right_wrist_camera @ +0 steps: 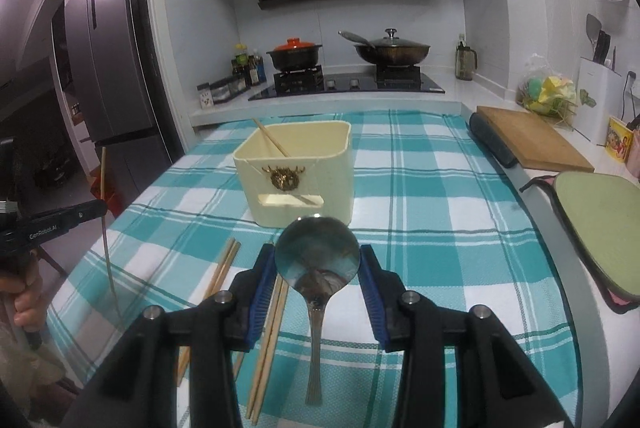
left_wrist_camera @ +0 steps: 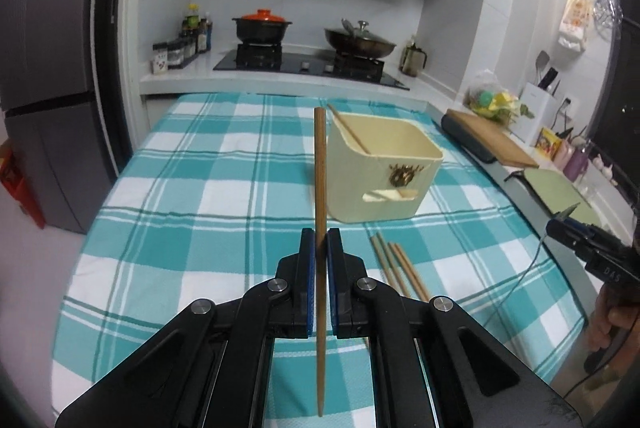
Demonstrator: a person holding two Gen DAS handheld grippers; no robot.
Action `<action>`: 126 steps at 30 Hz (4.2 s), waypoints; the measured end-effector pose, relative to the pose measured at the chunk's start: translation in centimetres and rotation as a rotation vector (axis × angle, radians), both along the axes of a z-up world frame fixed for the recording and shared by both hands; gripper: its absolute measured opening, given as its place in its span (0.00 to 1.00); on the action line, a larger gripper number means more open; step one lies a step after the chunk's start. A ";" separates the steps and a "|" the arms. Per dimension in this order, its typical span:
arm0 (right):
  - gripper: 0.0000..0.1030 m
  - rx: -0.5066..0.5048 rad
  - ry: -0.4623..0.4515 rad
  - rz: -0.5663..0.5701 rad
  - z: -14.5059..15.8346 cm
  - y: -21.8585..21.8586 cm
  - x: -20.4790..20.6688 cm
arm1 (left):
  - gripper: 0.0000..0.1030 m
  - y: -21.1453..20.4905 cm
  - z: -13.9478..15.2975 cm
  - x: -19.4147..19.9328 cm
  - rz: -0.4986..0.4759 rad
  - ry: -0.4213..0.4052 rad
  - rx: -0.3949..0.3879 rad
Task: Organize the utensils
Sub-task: 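Carry the chopstick with the left tool into the box while the right drops the spoon in, then withdraw both open tools from the cream box back over the cloth, then grasp a single wooden chopstick from the cloth with the left tool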
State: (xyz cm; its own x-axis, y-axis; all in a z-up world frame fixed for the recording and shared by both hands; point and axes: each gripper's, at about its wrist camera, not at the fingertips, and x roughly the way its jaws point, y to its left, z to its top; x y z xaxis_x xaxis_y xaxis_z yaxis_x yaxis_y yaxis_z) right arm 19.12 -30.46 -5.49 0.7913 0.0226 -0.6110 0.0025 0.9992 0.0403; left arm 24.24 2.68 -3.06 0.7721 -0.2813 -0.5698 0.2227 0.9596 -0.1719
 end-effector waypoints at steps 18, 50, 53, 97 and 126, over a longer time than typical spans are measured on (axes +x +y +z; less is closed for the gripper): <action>0.40 -0.049 -0.090 0.067 7.9 1.8 6.4 | 0.04 -1.7 9.1 5.7 -0.044 -0.112 -0.053; 0.48 0.016 0.169 0.037 -0.4 -0.6 28.3 | 0.03 -9.8 0.5 27.9 0.008 0.158 -0.083; 0.50 0.033 0.136 0.025 1.2 -0.5 27.5 | 0.00 -9.6 2.2 28.0 -0.002 0.114 -0.097; 0.50 0.199 0.054 -0.111 4.5 -13.3 8.3 | 0.53 -27.9 1.0 22.0 -0.470 0.465 -0.002; 0.50 0.370 0.024 -0.225 0.0 -18.3 -4.3 | 0.03 -29.8 -13.6 10.8 -0.355 0.545 0.272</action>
State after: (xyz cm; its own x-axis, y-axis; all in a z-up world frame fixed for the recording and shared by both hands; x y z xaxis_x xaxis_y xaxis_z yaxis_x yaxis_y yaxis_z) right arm 14.78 -48.76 -5.53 0.7874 0.0721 -0.6122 0.2236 0.8921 0.3926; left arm 35.03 -27.13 -16.64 0.2443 -0.2559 -0.9353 0.4805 0.8697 -0.1124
